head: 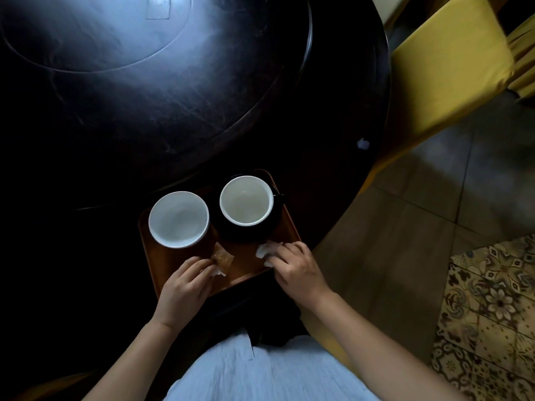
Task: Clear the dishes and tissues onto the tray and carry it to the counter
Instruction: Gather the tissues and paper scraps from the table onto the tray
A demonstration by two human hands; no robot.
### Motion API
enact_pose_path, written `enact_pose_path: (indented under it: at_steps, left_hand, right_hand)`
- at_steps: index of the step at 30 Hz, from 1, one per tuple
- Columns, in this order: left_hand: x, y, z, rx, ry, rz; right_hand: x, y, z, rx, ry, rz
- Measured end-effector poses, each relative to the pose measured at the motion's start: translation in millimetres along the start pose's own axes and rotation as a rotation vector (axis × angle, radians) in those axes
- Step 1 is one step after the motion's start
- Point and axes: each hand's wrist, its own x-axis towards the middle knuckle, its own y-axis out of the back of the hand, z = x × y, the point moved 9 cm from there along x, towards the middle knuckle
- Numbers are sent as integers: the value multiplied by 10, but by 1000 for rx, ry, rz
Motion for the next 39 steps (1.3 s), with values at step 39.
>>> enact_pose_path:
  at_steps: [39]
  left_hand:
    - [294,-839,604,64,-63,-475]
  right_hand:
    - [-308,348,291,299,-449,293]
